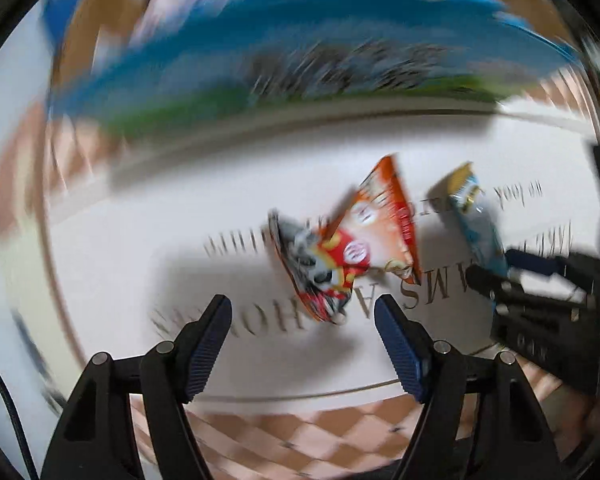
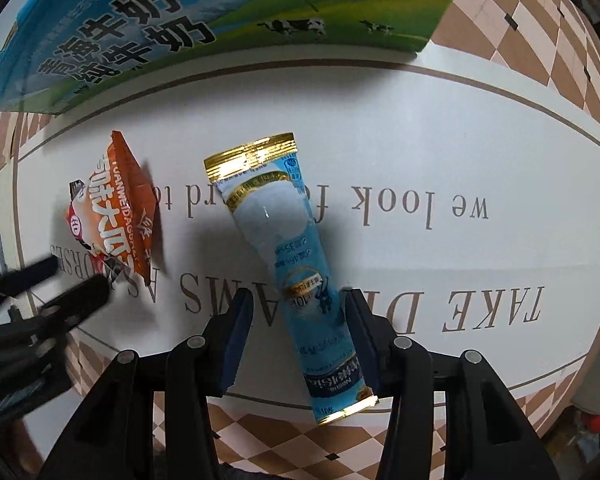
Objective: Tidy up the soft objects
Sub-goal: 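Grasp the panda snack bag with left tool while right tool grasps blue drink tube, then close left tool on the orange panda bag while right tool closes on the drink tube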
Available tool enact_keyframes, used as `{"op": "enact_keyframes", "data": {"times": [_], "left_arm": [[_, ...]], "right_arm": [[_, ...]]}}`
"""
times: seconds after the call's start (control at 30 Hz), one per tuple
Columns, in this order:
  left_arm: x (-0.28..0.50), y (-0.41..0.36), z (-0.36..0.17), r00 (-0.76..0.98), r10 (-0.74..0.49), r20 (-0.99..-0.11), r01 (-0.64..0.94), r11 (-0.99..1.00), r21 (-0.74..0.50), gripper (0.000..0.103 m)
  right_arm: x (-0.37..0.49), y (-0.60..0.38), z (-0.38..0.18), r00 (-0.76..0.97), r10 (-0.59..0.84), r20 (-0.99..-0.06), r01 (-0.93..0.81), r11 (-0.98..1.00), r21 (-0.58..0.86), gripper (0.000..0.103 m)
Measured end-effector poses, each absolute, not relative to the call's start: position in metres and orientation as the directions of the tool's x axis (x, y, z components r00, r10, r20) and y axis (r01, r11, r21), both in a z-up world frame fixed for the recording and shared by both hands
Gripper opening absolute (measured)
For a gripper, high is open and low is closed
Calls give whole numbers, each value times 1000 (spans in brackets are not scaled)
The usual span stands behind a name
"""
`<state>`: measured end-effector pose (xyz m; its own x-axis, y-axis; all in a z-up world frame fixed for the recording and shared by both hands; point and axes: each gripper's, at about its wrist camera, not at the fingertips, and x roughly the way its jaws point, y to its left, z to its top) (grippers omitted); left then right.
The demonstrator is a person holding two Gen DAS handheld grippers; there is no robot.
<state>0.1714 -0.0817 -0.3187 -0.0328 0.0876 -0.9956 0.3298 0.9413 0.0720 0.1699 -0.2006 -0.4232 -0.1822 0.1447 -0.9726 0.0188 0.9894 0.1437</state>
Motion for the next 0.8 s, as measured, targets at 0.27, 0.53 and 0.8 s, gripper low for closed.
{"op": "enact_keyframes", "data": {"times": [0.27,0.53,0.8], "left_arm": [[176,-149,-343,20,222,-975,724,669,167,74],[196,-170,-368,-55,222,-973,677,725,128,73],[205,-138,-377,-229,80,-970,366,931,-10,53]], "right_arm": [[158,-227,-423,-228,150,-962,-23,987,159,51],[145,-237,-430,-238,192,-952,43,981,187,51],[145,-246,-429,-219,206,-954,79,978,193,51]]}}
